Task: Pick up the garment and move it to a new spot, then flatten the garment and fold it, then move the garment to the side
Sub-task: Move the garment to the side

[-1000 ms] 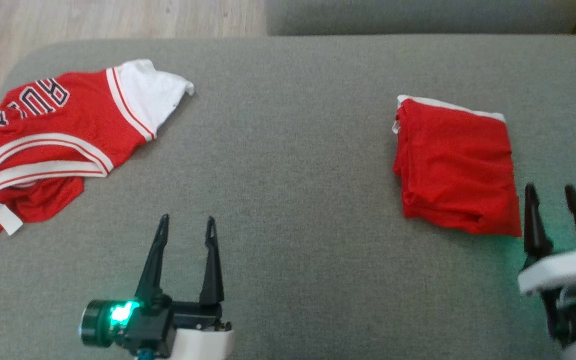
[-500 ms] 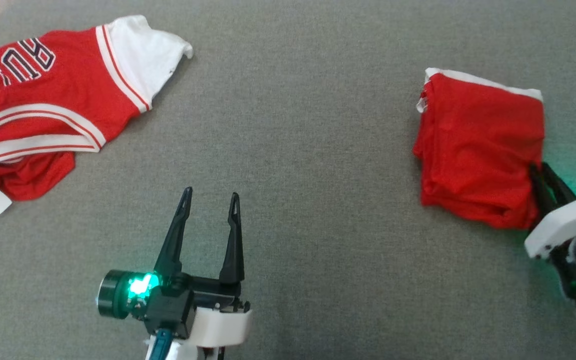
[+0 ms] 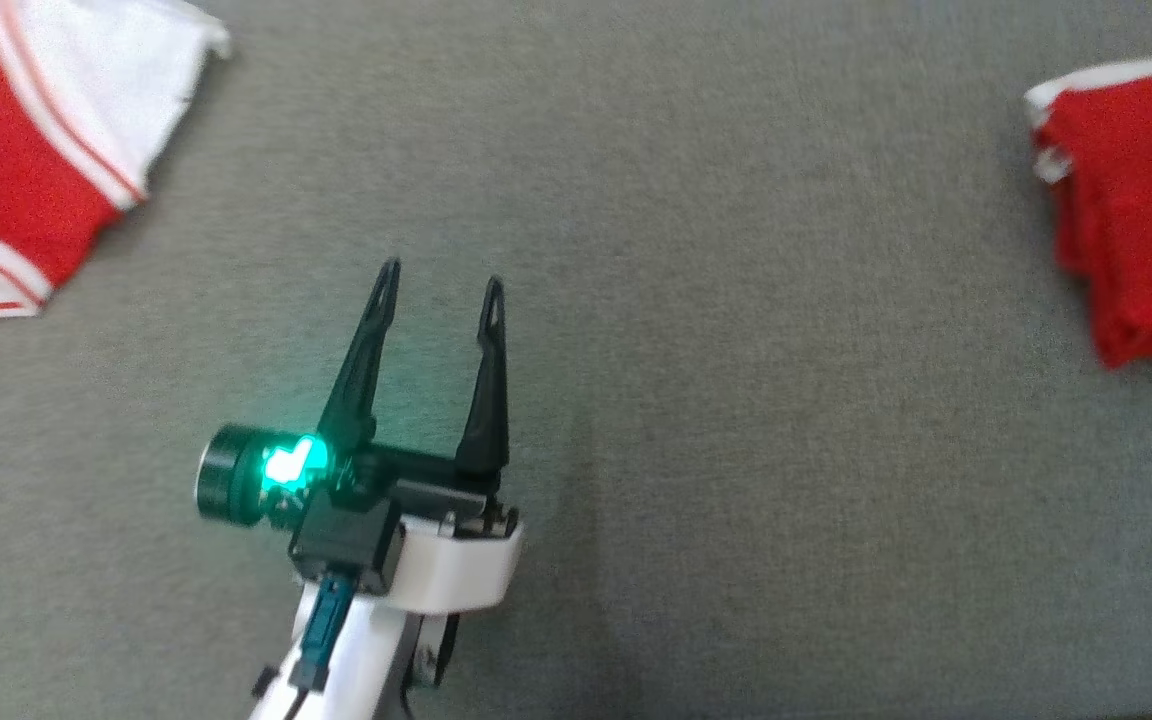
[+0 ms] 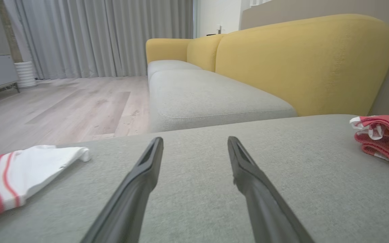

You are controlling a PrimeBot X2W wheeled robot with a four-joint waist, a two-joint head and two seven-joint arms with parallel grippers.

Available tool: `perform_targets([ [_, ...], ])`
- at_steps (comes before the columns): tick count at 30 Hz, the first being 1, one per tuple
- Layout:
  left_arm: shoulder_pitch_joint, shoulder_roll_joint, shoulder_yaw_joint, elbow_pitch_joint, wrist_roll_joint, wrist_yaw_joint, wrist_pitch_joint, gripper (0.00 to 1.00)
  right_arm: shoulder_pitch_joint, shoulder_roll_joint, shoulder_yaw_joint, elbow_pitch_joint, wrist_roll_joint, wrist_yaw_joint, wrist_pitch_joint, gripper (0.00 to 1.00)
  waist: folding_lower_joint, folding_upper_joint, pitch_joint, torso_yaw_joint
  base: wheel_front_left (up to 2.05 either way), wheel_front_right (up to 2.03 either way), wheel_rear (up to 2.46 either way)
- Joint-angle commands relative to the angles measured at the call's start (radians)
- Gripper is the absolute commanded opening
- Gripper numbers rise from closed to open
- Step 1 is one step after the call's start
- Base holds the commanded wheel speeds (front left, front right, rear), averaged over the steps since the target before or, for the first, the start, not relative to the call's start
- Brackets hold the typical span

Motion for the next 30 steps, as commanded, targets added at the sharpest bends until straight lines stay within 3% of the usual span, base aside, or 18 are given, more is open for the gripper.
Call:
perform_targets([
  [1,-0.038,0.002,0.017,-0.032,0.012,-0.007,-0.005,1.0,-0.009,-0.065,-0.02,-0.036,-0.015,-0.001,0.01,0.0,-0.0001,0.0,0.074,-0.059,0.0,0.0,0.0],
  [8,-0.126,0.002,0.001,-0.022,0.023,-0.021,-0.005,1.0,-0.038,-0.136,-0.165,-0.081,-0.111,-0.001,0.033,0.0,-0.0001,0.0,0.166,-0.101,0.0,0.0,0.0],
  [13,-0.164,0.002,-0.007,-0.013,0.017,-0.022,-0.005,1.0,-0.042,-0.136,-0.279,-0.102,-0.197,-0.001,0.03,0.0,-0.0001,0.0,0.205,-0.108,0.0,0.0,0.0],
  [14,-0.169,0.002,-0.01,-0.01,0.015,-0.022,-0.005,1.0,-0.046,-0.128,-0.304,-0.104,-0.215,-0.001,0.027,0.34,-0.0001,0.0,0.207,-0.107,0.0,0.0,0.0],
  [15,-0.174,0.002,-0.012,-0.007,0.012,-0.023,-0.005,1.0,-0.049,-0.118,-0.32,-0.107,-0.233,-0.001,0.026,1.0,-0.0001,0.0,0.208,-0.104,0.0,0.0,0.0],
  [22,-0.168,0.002,-0.012,0.008,-0.021,-0.006,-0.005,1.0,-0.026,0.008,-0.335,-0.156,-0.259,-0.001,0.03,1.0,-0.0001,0.0,0.127,-0.052,0.0,0.0,0.0],
  [30,-0.075,0.002,0.015,0.035,-0.071,0.011,-0.005,1.0,0.046,0.157,-0.15,-0.179,-0.192,-0.001,-0.105,1.0,-0.0001,0.0,-0.035,0.032,0.0,0.0,0.0],
])
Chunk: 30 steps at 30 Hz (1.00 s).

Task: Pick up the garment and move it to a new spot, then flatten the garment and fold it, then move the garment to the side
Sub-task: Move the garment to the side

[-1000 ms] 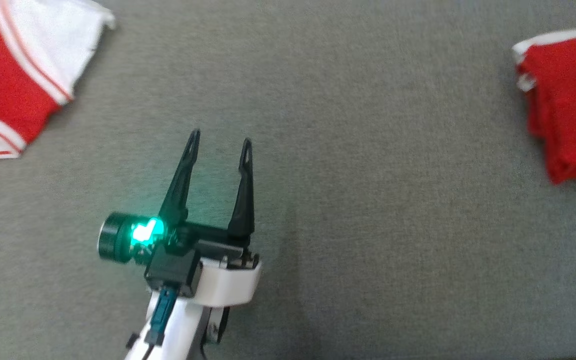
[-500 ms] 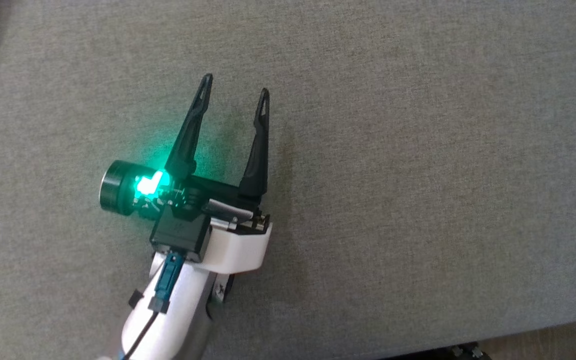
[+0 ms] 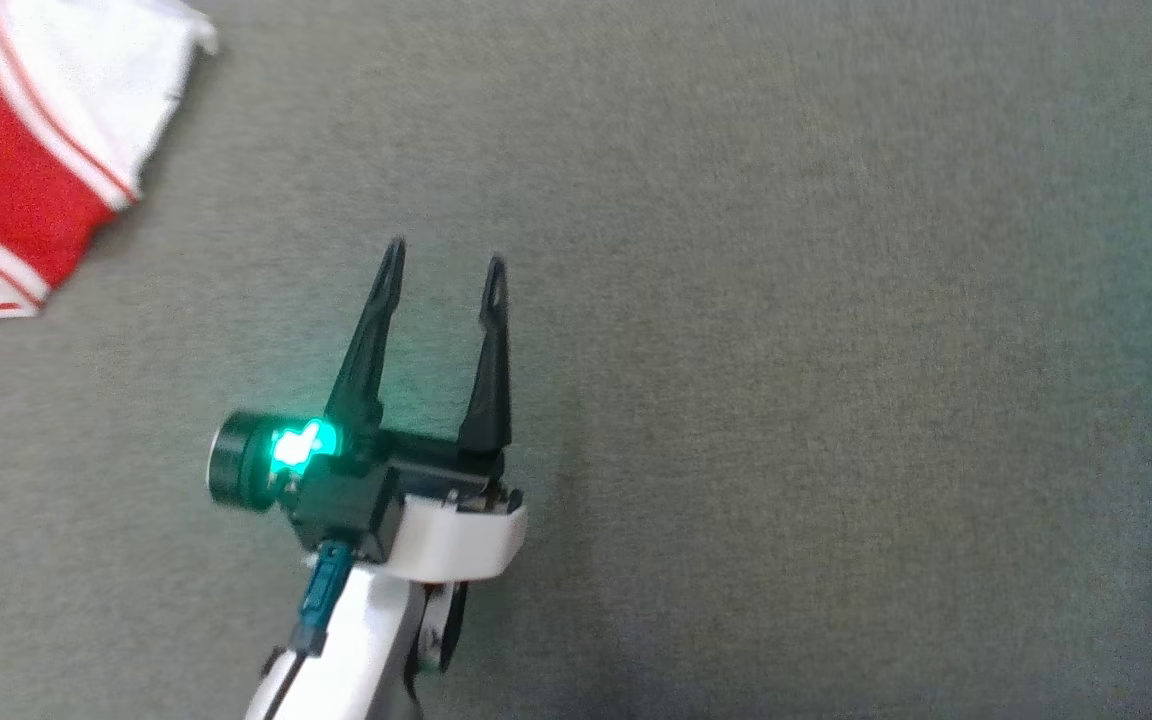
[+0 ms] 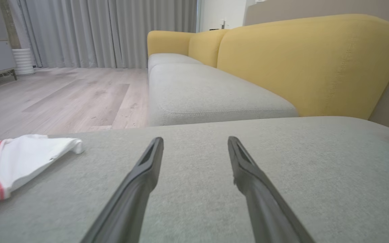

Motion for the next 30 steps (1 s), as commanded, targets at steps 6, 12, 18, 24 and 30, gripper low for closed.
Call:
perform_targets([
  [6,0.064,0.003,0.066,0.008,-0.042,-0.013,-0.005,1.0,0.09,0.076,0.183,0.035,0.039,-0.001,-0.153,1.0,0.0002,0.0,-0.173,0.084,0.0,0.0,0.0],
  [12,0.132,0.003,0.103,0.026,-0.061,-0.01,-0.005,1.0,0.139,0.185,0.319,0.1,0.046,-0.001,-0.246,1.0,0.0002,0.0,-0.291,0.101,0.0,0.0,0.0],
  [18,0.24,0.003,0.147,0.018,-0.034,0.0,-0.005,1.0,0.251,0.261,0.278,-0.024,-0.032,-0.001,-0.25,1.0,0.0002,0.0,-0.414,0.095,0.0,0.0,0.0],
  [24,0.338,0.003,0.19,-0.005,-0.003,-0.003,-0.005,1.0,0.385,0.294,0.255,-0.138,-0.072,-0.001,-0.25,1.0,0.0002,0.0,-0.485,0.091,0.0,0.0,0.0],
  [30,0.381,0.003,0.219,-0.01,0.016,-0.02,-0.005,1.0,0.463,0.32,0.23,-0.175,-0.085,-0.001,-0.25,1.0,0.0002,0.0,-0.512,0.088,0.0,0.0,0.0],
])
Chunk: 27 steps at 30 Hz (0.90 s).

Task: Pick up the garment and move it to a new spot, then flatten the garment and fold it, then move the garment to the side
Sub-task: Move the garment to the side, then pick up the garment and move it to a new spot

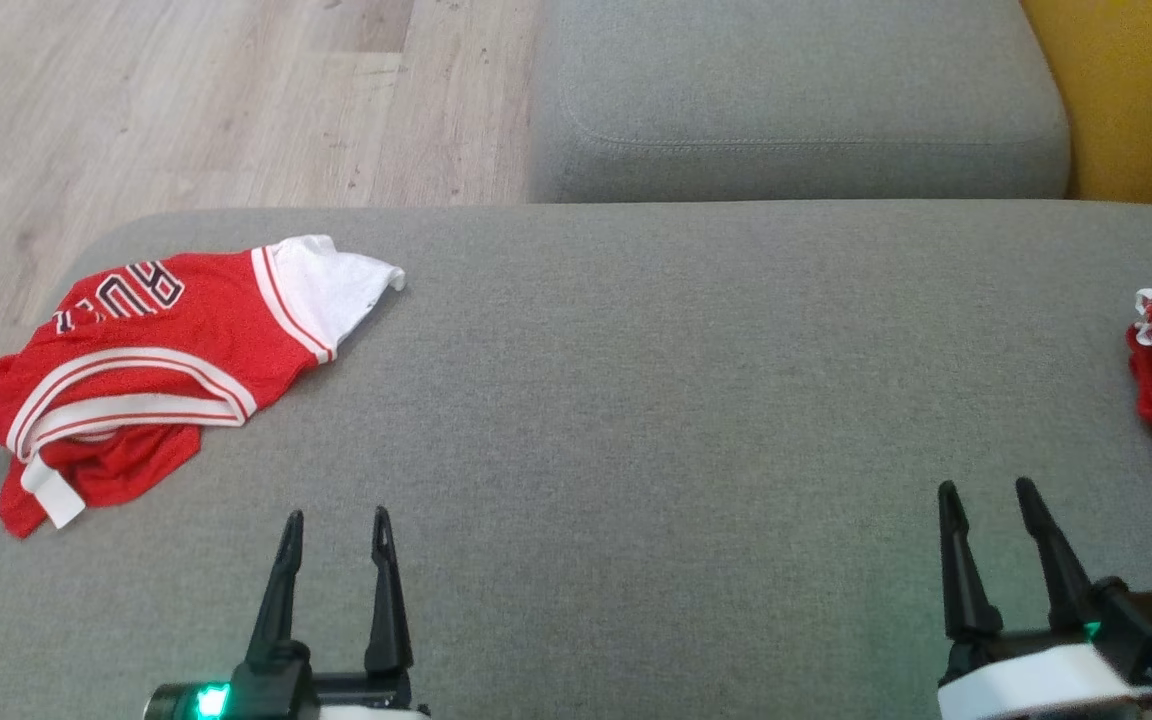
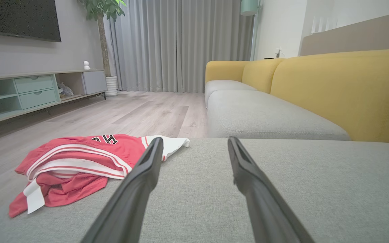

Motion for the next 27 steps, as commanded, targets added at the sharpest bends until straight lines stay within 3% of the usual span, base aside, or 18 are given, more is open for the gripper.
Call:
perform_targets([
  [1,-0.019,-0.002,0.039,-0.035,0.012,-0.008,-0.005,1.0,-0.012,-0.001,0.018,-0.034,-0.014,-0.001,-0.011,1.0,0.0003,-0.0001,-0.007,-0.003,0.0,0.0,0.0],
  [19,-0.008,-0.002,0.052,-0.014,0.029,-0.032,-0.005,1.0,0.008,0.015,0.02,-0.023,-0.022,-0.001,-0.011,1.0,0.0003,-0.0001,-0.027,0.006,0.0,0.0,0.0],
  [27,-0.019,-0.002,0.042,-0.016,0.044,-0.037,-0.005,1.0,0.034,0.019,0.014,-0.037,-0.027,-0.001,-0.011,1.0,0.0003,-0.0001,-0.035,0.143,0.0,0.0,0.0],
])
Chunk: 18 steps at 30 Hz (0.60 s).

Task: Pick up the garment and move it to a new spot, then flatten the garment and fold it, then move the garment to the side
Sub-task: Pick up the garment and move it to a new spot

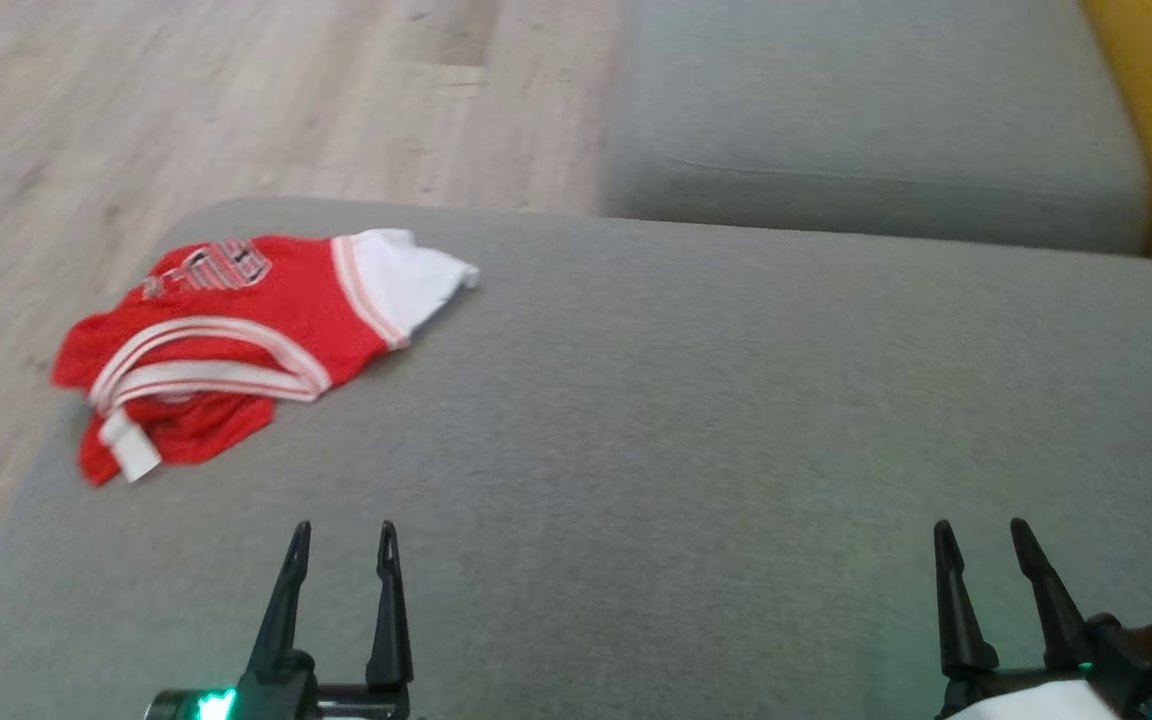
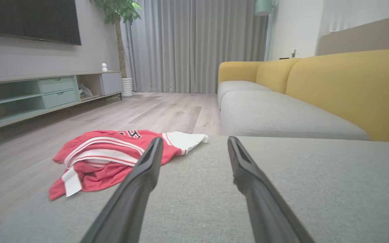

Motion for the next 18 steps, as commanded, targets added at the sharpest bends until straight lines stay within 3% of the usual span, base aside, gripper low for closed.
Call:
perform_targets([
  [1,-0.036,-0.002,0.034,-0.033,0.006,0.002,-0.005,1.0,-0.032,-0.009,0.018,-0.036,-0.011,-0.001,-0.011,1.0,-0.0001,-0.0001,-0.001,0.072,0.0,0.0,0.0],
  [9,-0.016,-0.002,0.07,-0.055,0.004,0.01,-0.005,1.0,-0.044,-0.004,0.018,-0.033,-0.014,-0.001,-0.011,1.0,-0.0001,-0.0001,0.006,0.265,0.0,0.0,0.0],
  [18,-0.026,-0.002,0.101,-0.1,-0.017,0.043,-0.005,1.0,-0.08,-0.028,0.051,-0.018,-0.027,-0.001,-0.011,1.0,-0.0001,-0.0001,0.077,0.323,0.0,0.0,0.0],
])
